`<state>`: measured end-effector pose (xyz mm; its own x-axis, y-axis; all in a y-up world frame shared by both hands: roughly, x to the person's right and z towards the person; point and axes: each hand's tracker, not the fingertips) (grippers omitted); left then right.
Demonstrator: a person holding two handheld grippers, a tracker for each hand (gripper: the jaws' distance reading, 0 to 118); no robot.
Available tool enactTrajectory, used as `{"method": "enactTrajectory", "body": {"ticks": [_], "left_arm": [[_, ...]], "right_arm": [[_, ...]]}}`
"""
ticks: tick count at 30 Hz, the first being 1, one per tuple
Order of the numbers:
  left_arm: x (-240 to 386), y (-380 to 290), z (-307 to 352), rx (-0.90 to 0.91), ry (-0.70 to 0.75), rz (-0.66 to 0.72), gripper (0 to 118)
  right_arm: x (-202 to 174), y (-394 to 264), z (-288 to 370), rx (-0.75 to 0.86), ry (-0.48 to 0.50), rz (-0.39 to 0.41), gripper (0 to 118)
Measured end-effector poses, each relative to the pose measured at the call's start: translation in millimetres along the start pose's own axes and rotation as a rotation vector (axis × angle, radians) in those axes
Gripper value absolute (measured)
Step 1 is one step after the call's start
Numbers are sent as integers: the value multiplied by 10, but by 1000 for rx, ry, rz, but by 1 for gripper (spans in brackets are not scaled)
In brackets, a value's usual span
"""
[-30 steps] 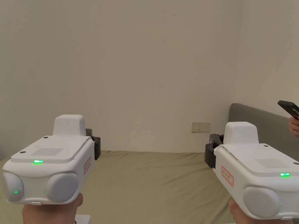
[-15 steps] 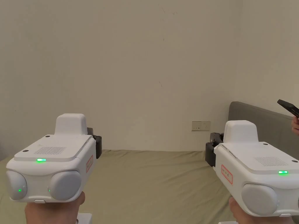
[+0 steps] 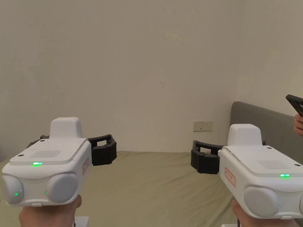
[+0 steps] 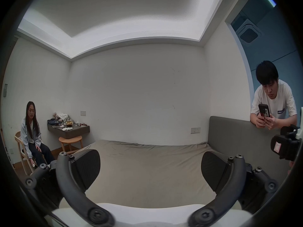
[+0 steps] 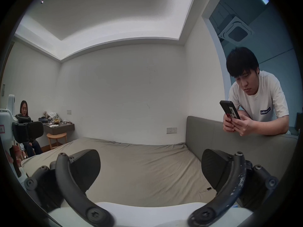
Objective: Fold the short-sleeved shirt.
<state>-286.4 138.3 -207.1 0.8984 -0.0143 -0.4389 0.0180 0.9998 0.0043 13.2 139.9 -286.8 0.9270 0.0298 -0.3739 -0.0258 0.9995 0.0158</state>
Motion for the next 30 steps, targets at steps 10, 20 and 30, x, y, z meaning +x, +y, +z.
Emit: {"method": "enactTrajectory", "body": {"ticks": [10, 20, 30], "left_arm": [[45, 34, 12, 12, 7, -21, 118], [33, 50, 29, 18, 22, -18, 118], [29, 20, 18, 8, 22, -20, 118]], "right_arm": [[38, 72, -21, 19, -13, 12, 118], [22, 81, -24, 20, -18, 10, 118], [8, 80, -27, 18, -19, 9, 118]]}}
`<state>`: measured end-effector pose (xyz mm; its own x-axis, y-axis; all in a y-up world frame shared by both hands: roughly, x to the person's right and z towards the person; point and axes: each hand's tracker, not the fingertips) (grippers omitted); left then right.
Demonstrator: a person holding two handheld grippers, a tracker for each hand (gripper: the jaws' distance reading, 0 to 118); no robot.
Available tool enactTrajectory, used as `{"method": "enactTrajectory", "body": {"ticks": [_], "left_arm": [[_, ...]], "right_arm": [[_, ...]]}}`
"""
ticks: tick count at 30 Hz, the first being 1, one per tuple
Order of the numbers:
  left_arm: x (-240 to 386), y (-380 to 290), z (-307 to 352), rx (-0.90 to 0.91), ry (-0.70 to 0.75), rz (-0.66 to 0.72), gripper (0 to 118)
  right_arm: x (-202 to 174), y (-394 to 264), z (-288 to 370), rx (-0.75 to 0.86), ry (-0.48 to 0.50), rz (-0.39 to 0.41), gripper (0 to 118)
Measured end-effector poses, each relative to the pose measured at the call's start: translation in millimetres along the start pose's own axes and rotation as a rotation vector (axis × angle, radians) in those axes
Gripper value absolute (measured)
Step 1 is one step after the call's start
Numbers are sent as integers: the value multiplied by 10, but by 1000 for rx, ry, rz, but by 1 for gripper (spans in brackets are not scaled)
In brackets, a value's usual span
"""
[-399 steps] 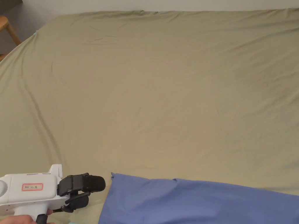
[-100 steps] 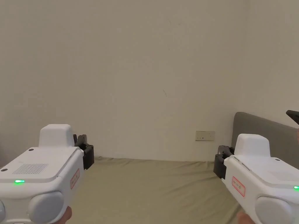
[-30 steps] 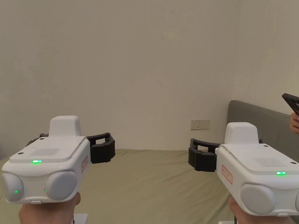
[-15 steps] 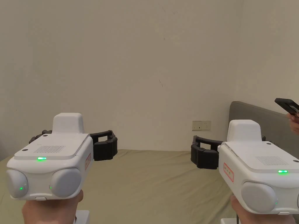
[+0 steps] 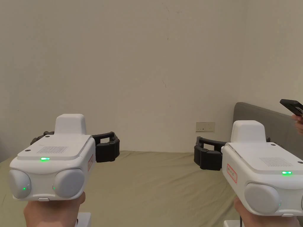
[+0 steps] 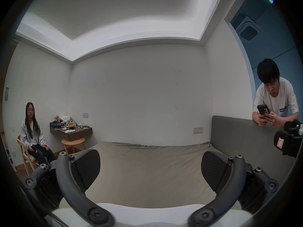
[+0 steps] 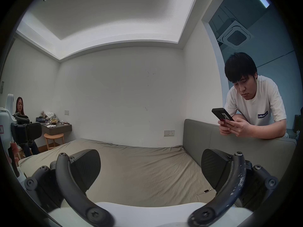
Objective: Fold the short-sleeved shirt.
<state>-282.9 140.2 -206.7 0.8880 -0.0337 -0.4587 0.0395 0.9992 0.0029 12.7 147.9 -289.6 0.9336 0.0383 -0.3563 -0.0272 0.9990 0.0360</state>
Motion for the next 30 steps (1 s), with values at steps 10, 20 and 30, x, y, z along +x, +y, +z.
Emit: {"method": "enactTrajectory", "body": {"ticks": [10, 20, 30], "left_arm": [[30, 8, 5, -8, -1, -7, 118], [26, 4, 15, -17, -5, -7, 118], [16, 5, 22, -13, -4, -7, 118]], "right_arm": [[-6, 13, 11, 1, -4, 8, 118], [-19, 13, 32, 2, -2, 11, 118], [-35, 18, 37, 4, -2, 12, 118]]}}
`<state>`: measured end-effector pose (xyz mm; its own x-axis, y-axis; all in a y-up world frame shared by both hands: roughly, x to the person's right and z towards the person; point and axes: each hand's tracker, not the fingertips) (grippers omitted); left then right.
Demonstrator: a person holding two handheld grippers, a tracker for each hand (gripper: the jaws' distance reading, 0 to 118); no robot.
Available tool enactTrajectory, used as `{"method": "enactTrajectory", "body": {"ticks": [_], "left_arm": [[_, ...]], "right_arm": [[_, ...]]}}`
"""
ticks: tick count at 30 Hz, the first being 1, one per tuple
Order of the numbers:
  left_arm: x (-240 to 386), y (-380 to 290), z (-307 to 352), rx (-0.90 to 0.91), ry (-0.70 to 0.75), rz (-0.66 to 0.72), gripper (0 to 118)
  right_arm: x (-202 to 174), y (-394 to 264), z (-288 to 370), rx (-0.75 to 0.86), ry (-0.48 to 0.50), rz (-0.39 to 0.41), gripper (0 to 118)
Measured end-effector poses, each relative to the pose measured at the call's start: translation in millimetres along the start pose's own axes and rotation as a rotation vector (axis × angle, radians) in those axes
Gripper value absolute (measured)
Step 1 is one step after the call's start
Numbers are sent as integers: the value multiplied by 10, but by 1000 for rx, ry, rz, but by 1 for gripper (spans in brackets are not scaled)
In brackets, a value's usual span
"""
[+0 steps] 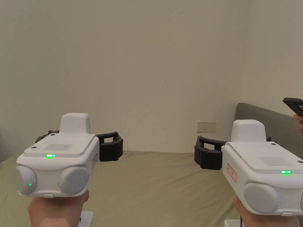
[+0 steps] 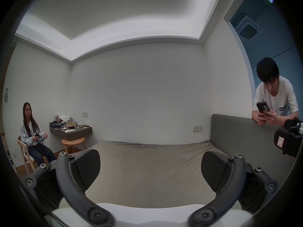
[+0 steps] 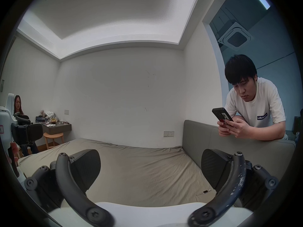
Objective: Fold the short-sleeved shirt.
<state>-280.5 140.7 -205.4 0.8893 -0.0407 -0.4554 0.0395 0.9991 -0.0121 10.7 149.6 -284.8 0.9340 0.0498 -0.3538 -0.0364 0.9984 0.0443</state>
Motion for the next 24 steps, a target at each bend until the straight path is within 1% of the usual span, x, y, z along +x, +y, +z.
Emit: {"method": "enactTrajectory", "body": {"ticks": [4, 8, 10, 12, 15, 17, 19, 22, 23, 24], "left_arm": [[-4, -23, -41, -3, 0, -2, 118], [15, -141, -220, -40, 4, -15, 118], [24, -284, -389, -73, 4, -18, 118], [47, -523, -611, -144, -9, -28, 118], [78, -1137, -1104, -292, -42, -53, 118], [95, -1752, -1504, -435, -70, -49, 118], [119, -2362, -1781, -536, -92, -42, 118], [182, -3256, -2014, -695, -73, -54, 118], [211, -3523, -2055, -746, -68, -57, 118], [240, -3744, -2075, -775, -65, -43, 118]], "right_arm": [[-21, -19, -44, -4, 2, 5, 118], [-48, -130, -232, -27, 0, 4, 118], [-68, -280, -423, -79, 0, 11, 118], [-93, -536, -681, -156, 8, 16, 118], [-131, -1178, -1196, -323, 20, 14, 118], [-179, -1790, -1545, -465, 46, 3, 118], [-220, -2409, -1819, -579, 69, -5, 118], [-308, -3323, -2106, -766, 51, 23, 118], [-324, -3591, -2166, -824, 53, 0, 118], [-343, -3800, -2203, -853, 62, -2, 118]]}}
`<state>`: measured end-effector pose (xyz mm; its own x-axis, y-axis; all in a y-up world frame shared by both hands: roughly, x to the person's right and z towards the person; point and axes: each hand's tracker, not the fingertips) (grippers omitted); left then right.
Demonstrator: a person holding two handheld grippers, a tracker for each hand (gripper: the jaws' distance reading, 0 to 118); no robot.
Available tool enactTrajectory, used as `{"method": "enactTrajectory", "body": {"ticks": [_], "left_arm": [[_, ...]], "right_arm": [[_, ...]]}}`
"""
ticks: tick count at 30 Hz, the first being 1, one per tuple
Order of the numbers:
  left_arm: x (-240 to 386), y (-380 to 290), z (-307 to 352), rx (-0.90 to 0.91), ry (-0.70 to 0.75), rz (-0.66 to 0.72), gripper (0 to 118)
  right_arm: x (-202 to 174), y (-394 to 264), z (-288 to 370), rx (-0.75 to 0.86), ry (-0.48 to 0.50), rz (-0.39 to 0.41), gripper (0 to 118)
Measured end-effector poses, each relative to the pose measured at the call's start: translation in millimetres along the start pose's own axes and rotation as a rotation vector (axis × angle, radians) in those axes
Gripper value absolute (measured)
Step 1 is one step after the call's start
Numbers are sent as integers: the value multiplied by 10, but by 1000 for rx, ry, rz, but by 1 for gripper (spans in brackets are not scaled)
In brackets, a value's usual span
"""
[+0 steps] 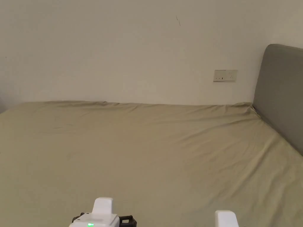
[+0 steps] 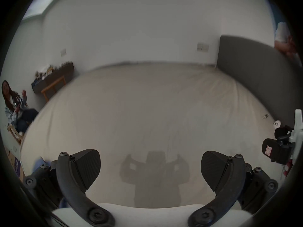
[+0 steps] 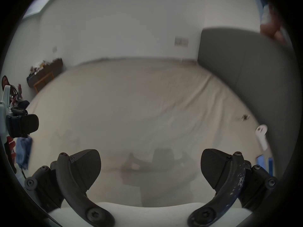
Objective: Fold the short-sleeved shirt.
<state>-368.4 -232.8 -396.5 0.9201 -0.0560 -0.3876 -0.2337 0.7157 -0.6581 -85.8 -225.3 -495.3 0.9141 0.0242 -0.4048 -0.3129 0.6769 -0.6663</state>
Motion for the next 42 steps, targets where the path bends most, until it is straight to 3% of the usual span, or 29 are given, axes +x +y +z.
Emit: {"method": "enactTrajectory", "body": {"ticks": [4, 7, 8, 10, 15, 42], "left_arm": [[127, -569, -523, -93, 15, 35, 118], [206, -969, -732, -136, 46, 14, 118], [199, -1002, -741, -95, 27, 35, 118], [114, -807, -685, -156, -4, 49, 118], [99, -788, -645, -156, 0, 53, 118], [129, -802, -567, -127, 9, 45, 118]], "right_arm": [[-53, -367, -496, -72, 8, 52, 118], [-68, -607, -746, -169, 69, 40, 118], [-66, -700, -778, -117, 42, 28, 118], [-98, -611, -575, -45, 21, 30, 118], [-59, -638, -589, -55, 41, 1, 118], [-87, -643, -616, -69, 23, 9, 118]]}}
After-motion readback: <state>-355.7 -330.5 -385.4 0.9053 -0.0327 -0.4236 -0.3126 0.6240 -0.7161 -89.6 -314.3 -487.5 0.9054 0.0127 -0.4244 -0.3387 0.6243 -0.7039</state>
